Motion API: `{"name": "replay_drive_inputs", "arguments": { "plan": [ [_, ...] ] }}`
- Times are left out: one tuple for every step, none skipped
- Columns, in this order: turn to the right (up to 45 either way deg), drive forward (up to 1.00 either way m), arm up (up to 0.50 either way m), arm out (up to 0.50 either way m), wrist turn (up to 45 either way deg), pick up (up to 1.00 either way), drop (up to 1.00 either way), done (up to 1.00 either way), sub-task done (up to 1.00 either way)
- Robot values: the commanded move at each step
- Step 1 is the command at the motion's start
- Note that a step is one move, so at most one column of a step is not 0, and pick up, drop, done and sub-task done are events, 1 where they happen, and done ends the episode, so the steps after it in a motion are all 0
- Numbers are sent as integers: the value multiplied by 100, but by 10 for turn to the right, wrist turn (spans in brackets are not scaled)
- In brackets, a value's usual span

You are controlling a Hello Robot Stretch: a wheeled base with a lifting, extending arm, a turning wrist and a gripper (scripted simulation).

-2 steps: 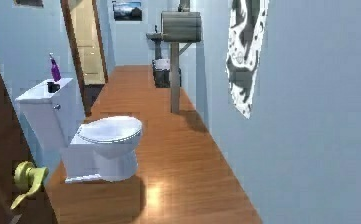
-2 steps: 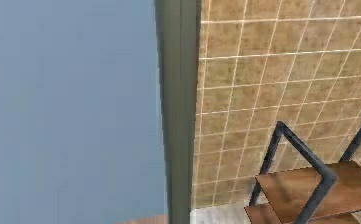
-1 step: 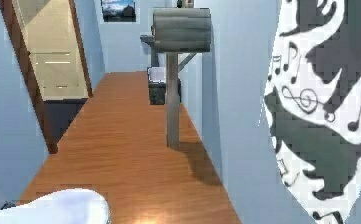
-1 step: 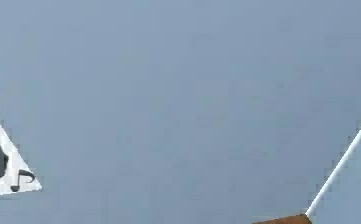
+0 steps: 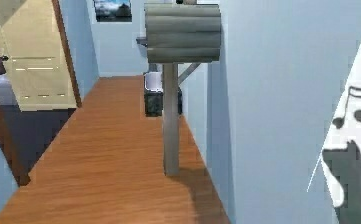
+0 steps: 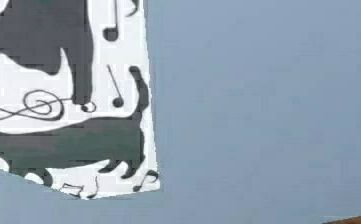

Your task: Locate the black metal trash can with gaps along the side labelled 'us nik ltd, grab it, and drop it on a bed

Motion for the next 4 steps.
{"name": "replay_drive_inputs", "arguments": {
  "plan": [
    [-60,0,0,0,0,0,0,0,0],
    [0,45,0,0,0,0,0,0,0],
    [-150,0,0,0,0,0,0,0,0],
    [0,65,0,0,0,0,0,0,0]
  ]
}}
